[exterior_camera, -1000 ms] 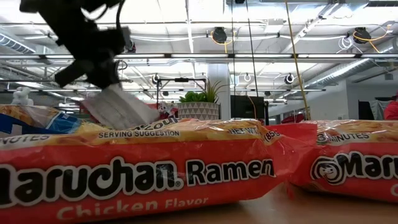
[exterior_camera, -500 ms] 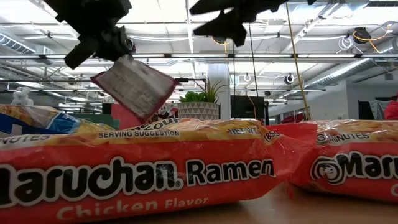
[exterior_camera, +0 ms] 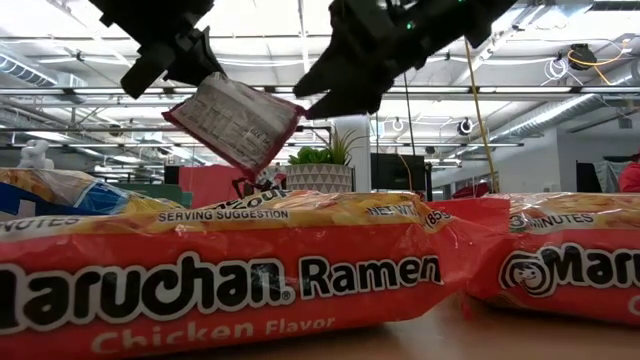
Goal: Sort Maruchan noodles
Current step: Put the left red noodle pack into the orange bin
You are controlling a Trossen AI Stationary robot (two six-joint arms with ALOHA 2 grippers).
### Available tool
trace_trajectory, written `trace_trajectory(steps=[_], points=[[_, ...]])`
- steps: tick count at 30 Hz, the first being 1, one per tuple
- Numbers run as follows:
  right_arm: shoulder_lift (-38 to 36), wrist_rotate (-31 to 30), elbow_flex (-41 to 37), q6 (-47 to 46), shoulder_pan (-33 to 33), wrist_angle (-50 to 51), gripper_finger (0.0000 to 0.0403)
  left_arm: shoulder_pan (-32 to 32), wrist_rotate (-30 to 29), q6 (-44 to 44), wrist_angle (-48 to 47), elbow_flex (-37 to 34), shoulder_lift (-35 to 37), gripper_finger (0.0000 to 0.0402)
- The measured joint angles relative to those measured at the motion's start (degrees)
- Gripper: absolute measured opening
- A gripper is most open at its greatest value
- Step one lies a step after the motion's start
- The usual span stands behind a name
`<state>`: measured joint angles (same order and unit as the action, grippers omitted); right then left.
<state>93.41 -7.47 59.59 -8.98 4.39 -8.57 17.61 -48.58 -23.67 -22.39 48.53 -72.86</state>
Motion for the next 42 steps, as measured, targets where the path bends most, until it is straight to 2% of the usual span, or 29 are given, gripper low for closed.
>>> trace_trajectory(steps=[3,11,14,20,29,35,42], points=[[1.32,0.09,0.00,0.09,-0.99,0.06,0.0334,0.14,-1.59,2.03,0.02,0.00,0.00,0.0001],[3.10,0.18,-0.02,1.14,-3.28,-0.64,0.0334,1.32,-10.59,6.32,1.14,0.00,0.04,0.0001],[3.12,1.65,-0.02,1.70,-3.70,-3.53,0.0334,2.27,-11.12,6.26,3.41,0.00,0.04,0.0001],[3.08,12.04,-0.02,1.07,-4.00,-13.62,0.0334,4.36,-11.73,4.90,9.79,0.00,0.05,0.0001],[3.10,12.26,-0.04,-1.75,-4.06,-19.30,0.0330,7.84,-11.97,4.24,14.74,0.00,0.07,0.0001],[3.06,18.12,-0.04,-2.36,-4.85,-20.91,0.0285,8.35,-11.95,3.57,14.93,0.00,0.04,0.0001],[3.06,19.74,-0.04,-2.36,-5.58,-21.10,0.0207,8.35,-12.95,3.83,14.97,0.00,0.07,0.0006]])
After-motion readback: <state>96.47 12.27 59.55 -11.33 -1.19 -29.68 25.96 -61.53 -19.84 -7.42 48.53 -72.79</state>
